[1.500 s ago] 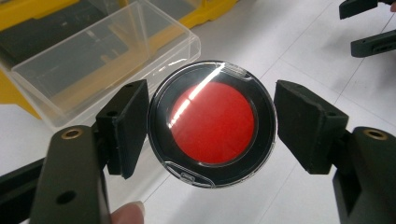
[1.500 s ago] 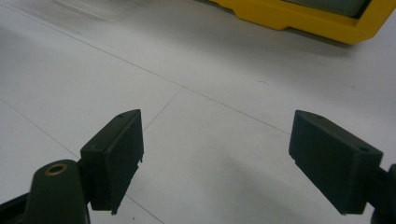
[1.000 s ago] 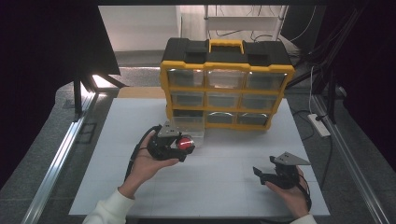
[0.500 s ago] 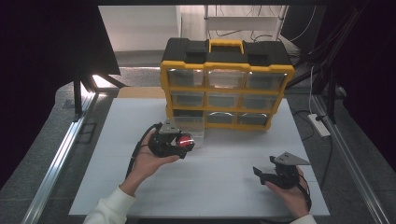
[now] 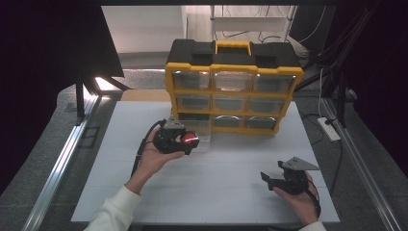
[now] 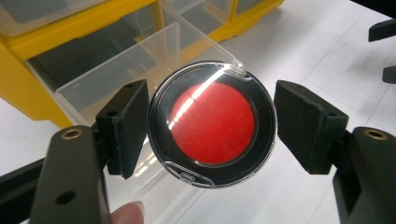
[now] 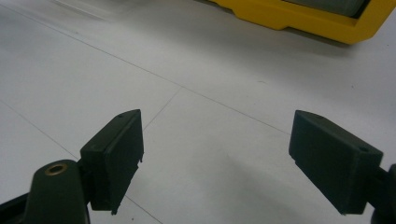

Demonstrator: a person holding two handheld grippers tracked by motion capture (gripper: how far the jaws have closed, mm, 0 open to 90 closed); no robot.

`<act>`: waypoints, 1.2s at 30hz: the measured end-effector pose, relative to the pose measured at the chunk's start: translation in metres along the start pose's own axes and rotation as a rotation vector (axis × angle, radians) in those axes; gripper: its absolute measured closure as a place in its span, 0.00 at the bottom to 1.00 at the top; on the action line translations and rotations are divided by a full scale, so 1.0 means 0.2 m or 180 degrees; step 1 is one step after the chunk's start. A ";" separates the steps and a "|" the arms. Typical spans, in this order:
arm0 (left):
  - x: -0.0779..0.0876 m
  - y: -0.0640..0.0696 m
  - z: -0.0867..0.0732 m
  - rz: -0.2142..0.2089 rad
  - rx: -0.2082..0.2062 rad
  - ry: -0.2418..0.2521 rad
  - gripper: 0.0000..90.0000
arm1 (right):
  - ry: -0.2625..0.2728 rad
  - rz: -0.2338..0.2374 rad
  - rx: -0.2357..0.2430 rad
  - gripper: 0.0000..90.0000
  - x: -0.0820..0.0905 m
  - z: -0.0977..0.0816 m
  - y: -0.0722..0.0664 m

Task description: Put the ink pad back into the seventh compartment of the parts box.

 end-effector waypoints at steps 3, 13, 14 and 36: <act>-0.01 -0.01 0.01 -0.0001 0.0010 0.0006 0.33 | 0.0010 0.0001 0.0002 0.21 0.00 0.00 0.00; -0.05 -0.06 0.04 0.0026 0.0046 0.0001 0.33 | 0.0012 0.0007 0.0003 0.21 0.00 0.00 0.00; -0.06 -0.06 0.04 0.0023 0.0039 0.0002 0.33 | 0.0012 0.0007 0.0003 0.21 0.00 0.00 0.00; -0.17 -0.16 0.10 0.0126 0.0160 -0.0067 0.33 | 0.0004 -0.0001 -0.0017 0.21 0.00 0.00 0.01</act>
Point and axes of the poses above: each handheld gripper's, and its own axes: x roughly backward along the jaws, z roughly out of its top, y roughly to its right, the point moved 5 cm from there along -x, roughly forward along the jaws, and after that the axes turned 7 degrees about z, right-handed, at the moved point
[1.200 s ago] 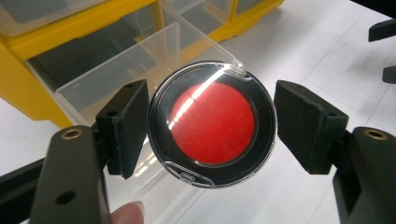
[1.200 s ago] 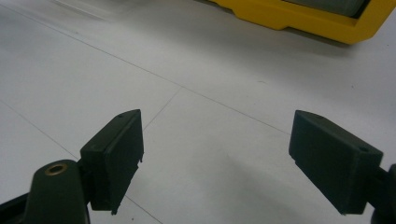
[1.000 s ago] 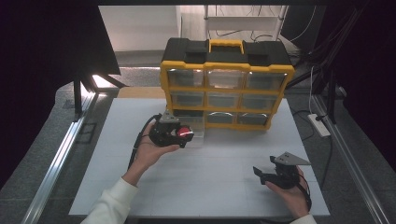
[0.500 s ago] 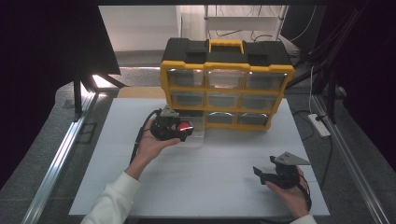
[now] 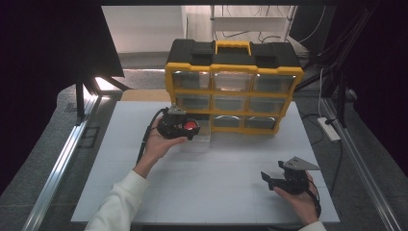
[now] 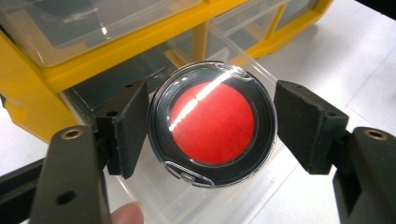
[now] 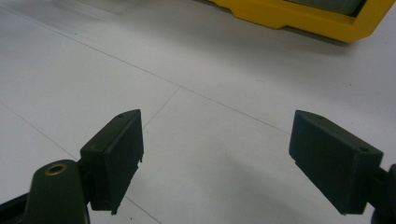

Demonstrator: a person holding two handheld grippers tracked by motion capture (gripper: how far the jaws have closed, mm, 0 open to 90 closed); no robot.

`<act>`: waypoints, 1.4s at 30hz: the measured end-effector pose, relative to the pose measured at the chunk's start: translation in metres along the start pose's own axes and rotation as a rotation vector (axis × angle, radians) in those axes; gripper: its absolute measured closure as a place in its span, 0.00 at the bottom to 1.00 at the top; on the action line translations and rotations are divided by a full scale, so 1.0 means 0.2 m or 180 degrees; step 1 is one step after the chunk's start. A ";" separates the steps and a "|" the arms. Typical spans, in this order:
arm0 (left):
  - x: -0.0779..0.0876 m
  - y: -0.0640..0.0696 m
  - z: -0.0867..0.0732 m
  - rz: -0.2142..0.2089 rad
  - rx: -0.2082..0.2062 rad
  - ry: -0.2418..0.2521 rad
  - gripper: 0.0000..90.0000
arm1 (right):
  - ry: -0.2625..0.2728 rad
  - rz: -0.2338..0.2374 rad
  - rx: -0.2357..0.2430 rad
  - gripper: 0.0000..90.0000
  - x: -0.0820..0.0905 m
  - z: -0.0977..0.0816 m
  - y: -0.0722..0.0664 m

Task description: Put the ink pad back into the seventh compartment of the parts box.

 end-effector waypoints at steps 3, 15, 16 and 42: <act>-0.02 -0.02 0.01 0.0023 0.0038 -0.0021 0.33 | 0.0002 0.0002 -0.0002 0.21 0.00 0.00 0.00; -0.06 -0.03 0.02 0.0024 0.0078 -0.0041 0.33 | -0.0003 0.0002 0.0000 0.21 0.00 0.00 0.00; -0.06 -0.03 0.02 0.0026 0.0076 -0.0041 0.33 | -0.0003 0.0001 0.0001 0.21 0.00 0.00 0.00; 0.05 0.03 0.02 -0.0202 0.0002 0.0147 0.18 | -0.0009 0.0015 0.0011 0.21 0.00 0.00 0.00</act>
Point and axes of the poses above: each handheld gripper's, and its own axes: x roughly backward along the jaws, z roughly out of its top, y roughly to its right, the point moved 5 cm from there along -x, roughly forward along the jaws, and after that the axes turned 7 degrees about z, right-handed, at the moved point
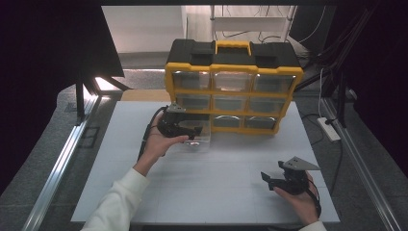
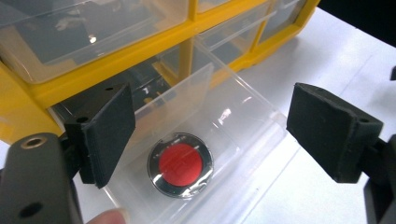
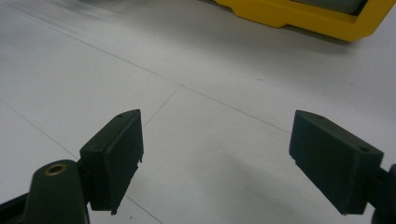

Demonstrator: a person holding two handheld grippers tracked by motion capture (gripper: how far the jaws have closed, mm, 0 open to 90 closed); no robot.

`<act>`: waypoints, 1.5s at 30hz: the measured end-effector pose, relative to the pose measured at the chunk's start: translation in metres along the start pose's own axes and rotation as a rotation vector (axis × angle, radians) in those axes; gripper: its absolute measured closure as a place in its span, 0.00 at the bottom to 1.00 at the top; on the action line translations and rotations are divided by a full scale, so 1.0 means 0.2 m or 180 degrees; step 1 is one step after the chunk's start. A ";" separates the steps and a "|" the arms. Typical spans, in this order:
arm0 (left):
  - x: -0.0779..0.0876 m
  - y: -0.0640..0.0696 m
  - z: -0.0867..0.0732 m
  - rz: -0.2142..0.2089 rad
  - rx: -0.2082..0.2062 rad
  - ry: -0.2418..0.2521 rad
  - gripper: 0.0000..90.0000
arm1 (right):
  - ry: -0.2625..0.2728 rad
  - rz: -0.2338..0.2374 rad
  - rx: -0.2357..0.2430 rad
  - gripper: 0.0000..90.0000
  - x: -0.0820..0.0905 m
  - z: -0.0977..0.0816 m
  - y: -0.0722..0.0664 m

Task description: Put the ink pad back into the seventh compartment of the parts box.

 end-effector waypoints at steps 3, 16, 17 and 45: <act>0.03 0.01 -0.01 -0.0046 0.0000 0.0017 0.18 | 0.0006 0.0007 -0.0004 0.21 0.00 0.00 0.00; 0.15 0.08 -0.11 -0.0153 -0.0033 0.0100 0.18 | 0.0016 -0.0007 -0.0003 0.21 0.01 0.00 0.00; 0.16 0.08 -0.12 -0.0151 -0.0033 0.0105 0.18 | 0.0017 -0.0009 -0.0007 0.21 0.01 0.00 0.00; 0.35 0.01 -0.57 0.0067 0.0103 0.0225 0.17 | 0.0050 -0.0026 -0.0055 0.21 0.03 -0.01 0.01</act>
Point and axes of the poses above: each handheld gripper's, and its own axes: x roughly backward along the jaws, z roughly out of its top, y roughly to its right, the point moved 5 cm from there along -x, roughly forward along the jaws, and after that the axes turned 7 degrees about z, right-handed, at the moved point
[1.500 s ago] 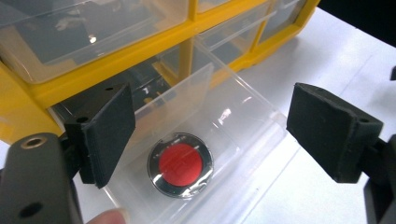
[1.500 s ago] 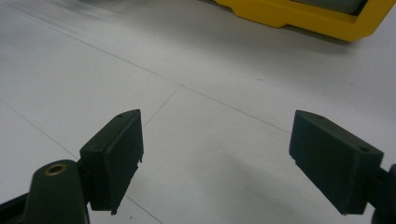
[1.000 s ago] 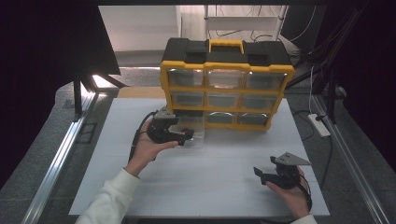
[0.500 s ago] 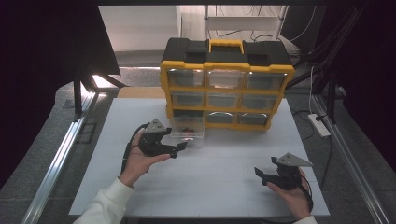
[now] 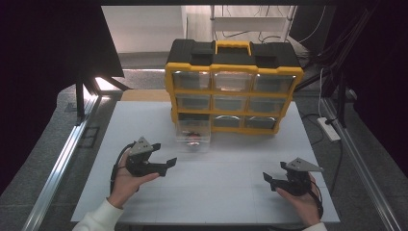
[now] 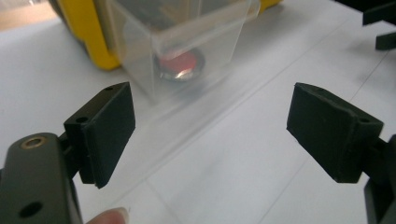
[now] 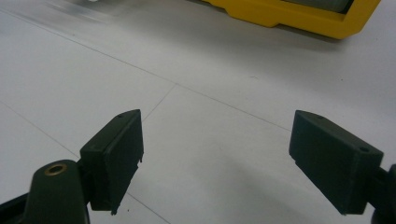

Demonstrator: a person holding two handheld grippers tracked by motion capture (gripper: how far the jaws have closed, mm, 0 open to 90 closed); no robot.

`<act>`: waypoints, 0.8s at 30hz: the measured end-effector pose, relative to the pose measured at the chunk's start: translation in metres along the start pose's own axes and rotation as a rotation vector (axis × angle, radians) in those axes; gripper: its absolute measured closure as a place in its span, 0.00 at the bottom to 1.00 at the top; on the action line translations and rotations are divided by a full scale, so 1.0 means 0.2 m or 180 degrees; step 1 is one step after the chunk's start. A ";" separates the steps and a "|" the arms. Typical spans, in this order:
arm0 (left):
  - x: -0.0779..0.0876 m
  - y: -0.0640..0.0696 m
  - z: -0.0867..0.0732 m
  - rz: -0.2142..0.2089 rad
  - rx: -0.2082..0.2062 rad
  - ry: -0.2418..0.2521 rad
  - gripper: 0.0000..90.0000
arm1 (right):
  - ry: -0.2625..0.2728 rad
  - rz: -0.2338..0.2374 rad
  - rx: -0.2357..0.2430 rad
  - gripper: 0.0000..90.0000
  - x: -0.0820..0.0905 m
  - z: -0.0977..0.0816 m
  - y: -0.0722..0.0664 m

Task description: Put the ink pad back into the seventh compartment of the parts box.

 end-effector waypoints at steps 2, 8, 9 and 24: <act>0.01 -0.01 -0.04 0.0001 0.0028 -0.0015 0.17 | 0.0001 -0.0017 0.0001 0.21 0.00 0.00 0.01; 0.03 -0.04 -0.15 0.0009 0.0076 -0.0066 0.17 | 0.0009 -0.0022 -0.0027 0.21 0.00 -0.01 0.02; 0.04 -0.05 -0.16 0.0012 0.0087 -0.0072 0.17 | 0.0006 -0.0035 -0.0026 0.21 0.00 -0.01 0.02; 0.03 -0.07 -0.23 0.0086 0.0071 -0.0164 0.17 | 0.0002 -0.0038 -0.0055 0.21 0.00 -0.02 0.03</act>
Point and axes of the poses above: each handheld gripper's, and its own axes: x roughly backward along the jaws, z roughly out of its top, y roughly to its right, the point moved 5 cm from there along -x, roughly forward along the jaws, and after that the axes turned 7 degrees about z, right-handed, at the moved point
